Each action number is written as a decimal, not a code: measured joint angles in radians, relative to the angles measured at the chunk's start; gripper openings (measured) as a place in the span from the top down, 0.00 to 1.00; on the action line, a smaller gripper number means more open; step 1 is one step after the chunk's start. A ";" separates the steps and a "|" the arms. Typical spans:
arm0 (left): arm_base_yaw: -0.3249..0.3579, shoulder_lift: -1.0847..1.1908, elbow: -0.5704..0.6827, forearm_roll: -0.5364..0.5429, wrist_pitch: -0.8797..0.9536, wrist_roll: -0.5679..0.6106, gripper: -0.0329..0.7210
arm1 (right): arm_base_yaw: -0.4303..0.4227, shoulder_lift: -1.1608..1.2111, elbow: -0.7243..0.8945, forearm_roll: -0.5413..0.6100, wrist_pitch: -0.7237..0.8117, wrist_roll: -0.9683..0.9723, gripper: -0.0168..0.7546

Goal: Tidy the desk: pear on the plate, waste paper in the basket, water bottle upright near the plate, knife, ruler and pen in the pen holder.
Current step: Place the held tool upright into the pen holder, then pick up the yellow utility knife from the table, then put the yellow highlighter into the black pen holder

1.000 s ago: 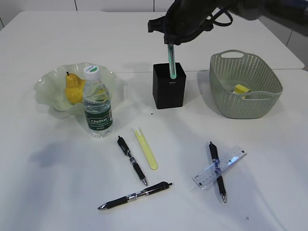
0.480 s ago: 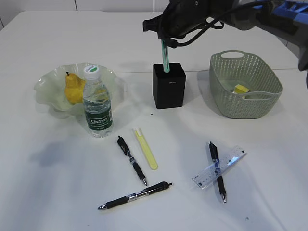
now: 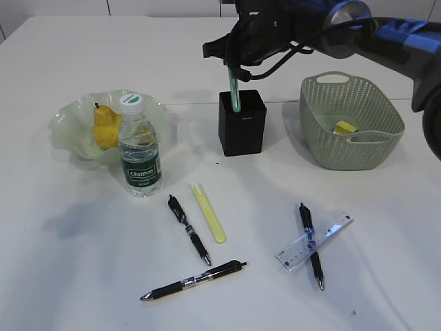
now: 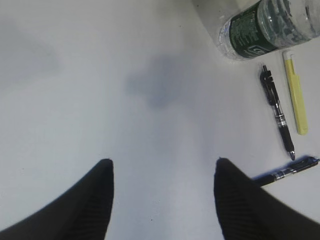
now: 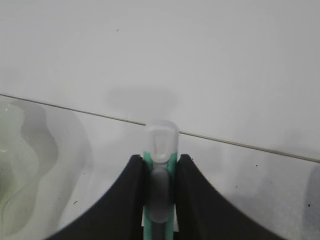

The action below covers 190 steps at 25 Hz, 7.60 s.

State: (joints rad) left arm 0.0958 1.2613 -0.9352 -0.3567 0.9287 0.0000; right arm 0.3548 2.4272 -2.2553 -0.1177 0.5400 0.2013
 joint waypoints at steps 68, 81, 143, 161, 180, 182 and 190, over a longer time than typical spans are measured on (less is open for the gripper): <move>0.000 0.000 0.000 0.002 -0.003 0.000 0.36 | 0.130 -0.186 0.038 0.182 0.708 -0.007 0.52; 0.000 0.000 0.000 0.026 -0.005 0.000 0.36 | 0.158 -0.077 0.038 0.207 0.705 0.011 0.52; 0.000 0.000 0.000 0.030 -0.019 0.000 0.36 | 0.213 0.112 0.036 0.148 0.691 0.035 0.73; 0.000 0.000 0.000 0.030 -0.019 0.000 0.36 | 0.213 -0.017 0.036 0.087 0.690 0.018 0.81; 0.000 0.000 0.000 0.030 -0.002 0.000 0.36 | 0.105 -0.367 0.240 0.053 0.702 -0.020 0.81; 0.000 0.000 0.000 0.030 -0.002 0.000 0.36 | 0.078 -0.408 0.274 0.053 0.703 -0.029 0.81; 0.000 0.000 0.000 0.026 -0.002 0.000 0.36 | 0.050 -0.588 0.458 0.038 0.705 -0.072 0.81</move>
State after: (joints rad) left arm 0.0958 1.2613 -0.9352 -0.3303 0.9264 0.0000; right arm 0.4043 1.8389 -1.7972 -0.0792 1.2453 0.1288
